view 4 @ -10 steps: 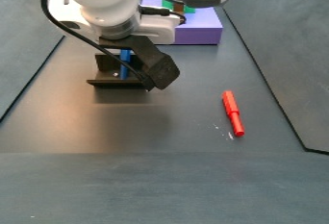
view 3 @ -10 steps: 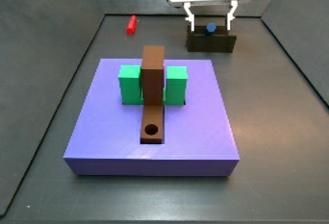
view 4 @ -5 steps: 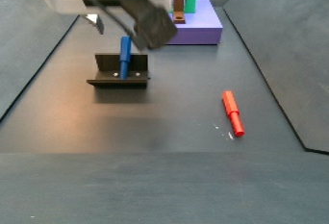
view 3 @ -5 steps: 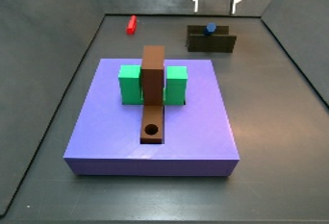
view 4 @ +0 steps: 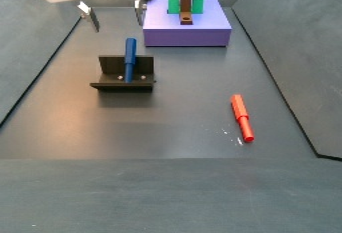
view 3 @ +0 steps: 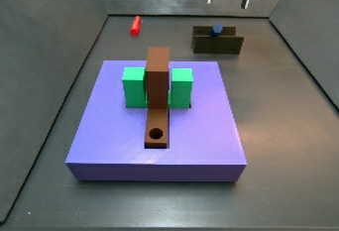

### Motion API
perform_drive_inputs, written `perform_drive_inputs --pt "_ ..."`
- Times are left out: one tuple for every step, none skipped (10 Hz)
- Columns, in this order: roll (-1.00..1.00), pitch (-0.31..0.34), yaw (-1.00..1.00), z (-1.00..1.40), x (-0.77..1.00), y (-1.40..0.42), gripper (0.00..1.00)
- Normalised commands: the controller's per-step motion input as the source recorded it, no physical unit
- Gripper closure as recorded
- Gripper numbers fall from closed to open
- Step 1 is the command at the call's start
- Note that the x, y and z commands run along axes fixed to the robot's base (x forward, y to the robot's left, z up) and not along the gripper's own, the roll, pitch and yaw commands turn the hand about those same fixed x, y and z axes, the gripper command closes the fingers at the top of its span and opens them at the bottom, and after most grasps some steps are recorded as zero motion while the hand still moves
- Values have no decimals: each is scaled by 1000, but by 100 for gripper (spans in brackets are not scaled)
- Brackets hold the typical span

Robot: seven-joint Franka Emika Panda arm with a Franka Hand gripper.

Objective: Pick up the blue object. Move up. Place the blue object on the fixture. Regrasp the blue object. Move to above the board. Insert the blue object.
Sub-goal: Regrasp the blue object.

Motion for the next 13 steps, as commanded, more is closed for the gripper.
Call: perform_drive_inputs --pt "1000 100 0 20 0 -131 0" --pt "1000 83 0 26 14 -154 0" --pt "1000 34 -151 66 0 -326 0" --pt "1000 0 -334 303 0 -326 0" --pt "1000 0 -357 303 9 -306 0" --pt "1000 0 -311 140 51 -183 0" --pt "1000 0 -280 100 40 -154 0" --pt "1000 34 -303 129 0 -140 0" --pt "1000 69 -366 0 14 -163 0" --pt "1000 117 -191 -89 -63 -209 0" --pt "711 0 40 -377 -163 -260 0" --pt "534 -200 183 -503 -89 -229 0" --pt "511 -229 269 -357 -89 -206 0"
